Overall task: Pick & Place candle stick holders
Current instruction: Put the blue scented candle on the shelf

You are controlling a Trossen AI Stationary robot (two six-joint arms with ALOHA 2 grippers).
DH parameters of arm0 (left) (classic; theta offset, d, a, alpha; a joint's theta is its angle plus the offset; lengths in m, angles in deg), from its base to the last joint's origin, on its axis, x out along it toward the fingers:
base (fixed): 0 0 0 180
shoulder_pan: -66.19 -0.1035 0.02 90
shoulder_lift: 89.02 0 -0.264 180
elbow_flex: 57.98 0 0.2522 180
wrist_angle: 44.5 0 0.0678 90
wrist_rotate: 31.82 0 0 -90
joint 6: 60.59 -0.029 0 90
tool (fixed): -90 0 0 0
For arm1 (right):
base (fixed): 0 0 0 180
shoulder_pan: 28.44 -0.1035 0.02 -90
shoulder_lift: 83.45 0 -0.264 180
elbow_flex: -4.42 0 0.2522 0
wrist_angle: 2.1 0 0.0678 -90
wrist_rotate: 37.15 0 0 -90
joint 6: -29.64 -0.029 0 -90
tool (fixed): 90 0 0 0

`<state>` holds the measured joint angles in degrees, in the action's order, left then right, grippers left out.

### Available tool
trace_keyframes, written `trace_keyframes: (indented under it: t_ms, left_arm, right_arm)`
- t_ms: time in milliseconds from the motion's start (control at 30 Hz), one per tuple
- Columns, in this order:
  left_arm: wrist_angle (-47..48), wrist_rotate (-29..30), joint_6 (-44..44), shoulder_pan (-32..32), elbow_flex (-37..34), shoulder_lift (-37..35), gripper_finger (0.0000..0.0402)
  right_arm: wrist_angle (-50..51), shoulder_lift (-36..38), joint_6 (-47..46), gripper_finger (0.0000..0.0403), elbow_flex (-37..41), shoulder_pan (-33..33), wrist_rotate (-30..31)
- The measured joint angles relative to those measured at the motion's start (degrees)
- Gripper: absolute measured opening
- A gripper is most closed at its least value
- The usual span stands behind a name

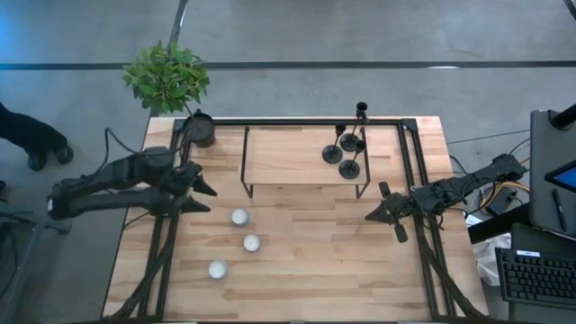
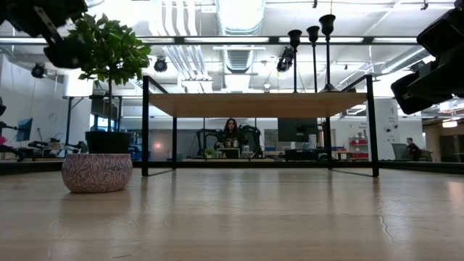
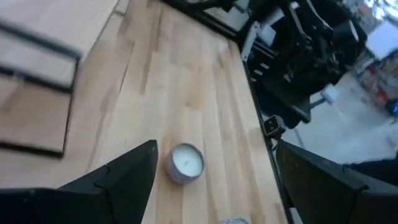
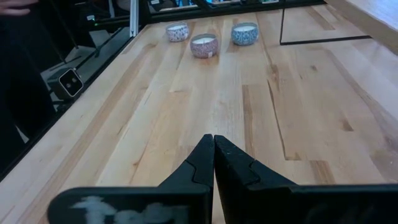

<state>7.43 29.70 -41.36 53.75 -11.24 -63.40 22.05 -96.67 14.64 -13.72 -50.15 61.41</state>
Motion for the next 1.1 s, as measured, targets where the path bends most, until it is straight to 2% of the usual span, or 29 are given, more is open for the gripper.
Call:
trace_keyframes:
  t_ms: [133, 300, 400, 467, 600, 833, 1100]
  left_arm:
    - [-3.6, 9.0, -0.2, 12.9, -0.2, 3.7, 0.0323]
    - [-6.6, 29.8, 0.4, 30.9, -0.2, 12.2, 0.0321]
    - [-6.7, 38.6, 2.2, 37.1, -0.2, 16.2, 0.0321]
    - [-6.6, 41.0, 3.8, 38.9, -0.4, 18.2, 0.0321]
    - [-7.7, 41.7, 5.4, 39.0, -0.1, 19.6, 0.0323]
    - [-9.0, 46.1, 6.4, 38.5, 0.6, 18.9, 0.0319]
    - [-7.9, 46.3, 11.4, 35.8, -0.3, 19.0, 0.0329]
  right_arm:
    - [0.0, 0.0, 0.0, 0.0008, 0.0, 0.0, 0.0]
    - [0.0, 0.0, 0.0, 0.0008, 0.0, 0.0, 0.0]
    - [0.0, 0.0, 0.0, 0.0008, 0.0, 0.0, 0.0]
    - [0.0, 0.0, 0.0, 0.0008, 0.0, 0.0, 0.0]
    - [0.0, 0.0, 0.0, 0.0008, 0.0, 0.0, 0.0]
    - [0.0, -0.5, 0.0, 0.0008, -0.1, 0.0, 0.0]
    - [0.0, -0.4, 0.0, 0.0008, -0.1, 0.0, 0.0]
